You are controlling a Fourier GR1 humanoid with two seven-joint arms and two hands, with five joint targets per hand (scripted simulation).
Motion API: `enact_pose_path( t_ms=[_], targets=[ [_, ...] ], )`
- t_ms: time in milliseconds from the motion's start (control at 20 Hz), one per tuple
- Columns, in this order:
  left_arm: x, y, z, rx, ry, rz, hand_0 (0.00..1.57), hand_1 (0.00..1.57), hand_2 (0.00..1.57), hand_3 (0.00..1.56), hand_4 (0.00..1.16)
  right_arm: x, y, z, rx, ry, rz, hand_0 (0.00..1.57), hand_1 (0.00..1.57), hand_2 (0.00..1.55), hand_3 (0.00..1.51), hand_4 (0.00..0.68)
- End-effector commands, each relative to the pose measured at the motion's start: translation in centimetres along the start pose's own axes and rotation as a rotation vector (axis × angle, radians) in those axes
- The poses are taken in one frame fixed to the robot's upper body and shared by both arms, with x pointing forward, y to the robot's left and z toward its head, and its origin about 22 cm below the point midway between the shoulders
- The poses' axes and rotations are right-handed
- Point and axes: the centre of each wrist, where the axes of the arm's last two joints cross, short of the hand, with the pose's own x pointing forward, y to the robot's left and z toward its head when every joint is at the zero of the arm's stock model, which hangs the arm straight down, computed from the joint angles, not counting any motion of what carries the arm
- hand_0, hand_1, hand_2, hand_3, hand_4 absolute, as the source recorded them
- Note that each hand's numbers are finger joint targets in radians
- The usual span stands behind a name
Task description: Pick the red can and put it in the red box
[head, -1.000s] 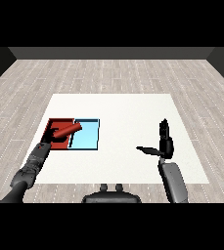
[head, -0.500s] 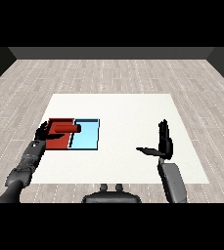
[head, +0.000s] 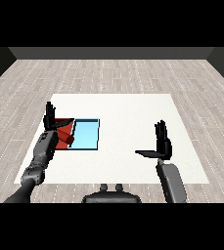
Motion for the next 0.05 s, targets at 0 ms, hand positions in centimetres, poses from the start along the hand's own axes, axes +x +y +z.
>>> enact_pose_path(
  t_ms=[0],
  targets=[
    [0.26,-3.28,1.45,-0.074,-0.147,0.203,0.0,0.0,0.0,0.0,0.0,0.57,-0.34,0.11,0.048,0.011,-0.07,0.0,0.0,0.0,0.0,0.0]
  ],
)
